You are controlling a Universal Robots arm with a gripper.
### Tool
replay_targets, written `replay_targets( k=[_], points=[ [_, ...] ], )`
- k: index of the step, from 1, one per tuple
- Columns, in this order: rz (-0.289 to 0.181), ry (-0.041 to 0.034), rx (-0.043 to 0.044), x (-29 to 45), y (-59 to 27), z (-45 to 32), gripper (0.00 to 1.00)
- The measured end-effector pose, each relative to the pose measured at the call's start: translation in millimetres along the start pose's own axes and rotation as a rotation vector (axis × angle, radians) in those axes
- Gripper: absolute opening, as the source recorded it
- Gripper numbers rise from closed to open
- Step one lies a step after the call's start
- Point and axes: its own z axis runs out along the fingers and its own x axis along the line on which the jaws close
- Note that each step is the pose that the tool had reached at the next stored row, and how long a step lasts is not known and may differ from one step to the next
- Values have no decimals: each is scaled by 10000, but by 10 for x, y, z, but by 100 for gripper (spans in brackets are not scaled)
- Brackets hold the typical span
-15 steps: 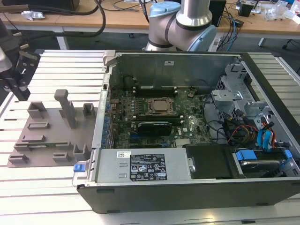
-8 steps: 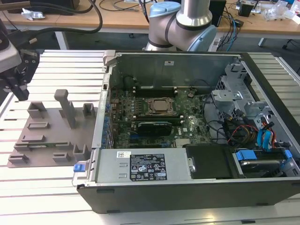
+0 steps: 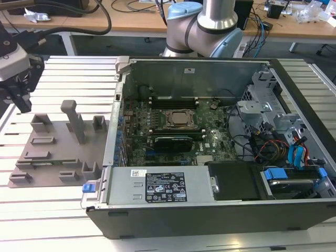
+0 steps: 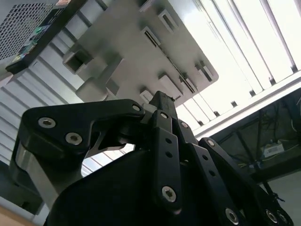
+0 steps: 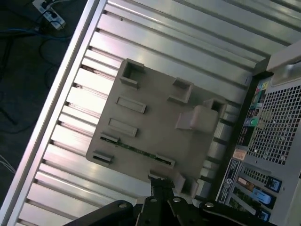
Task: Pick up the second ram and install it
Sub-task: 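Pick up the second ram and move it above second insertion slot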
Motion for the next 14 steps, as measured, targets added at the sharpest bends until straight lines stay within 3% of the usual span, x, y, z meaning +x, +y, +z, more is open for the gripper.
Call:
replay_targets(
  k=[14],
  points=[
    [-2051, 94, -56, 0, 0, 0, 10]
  ],
)
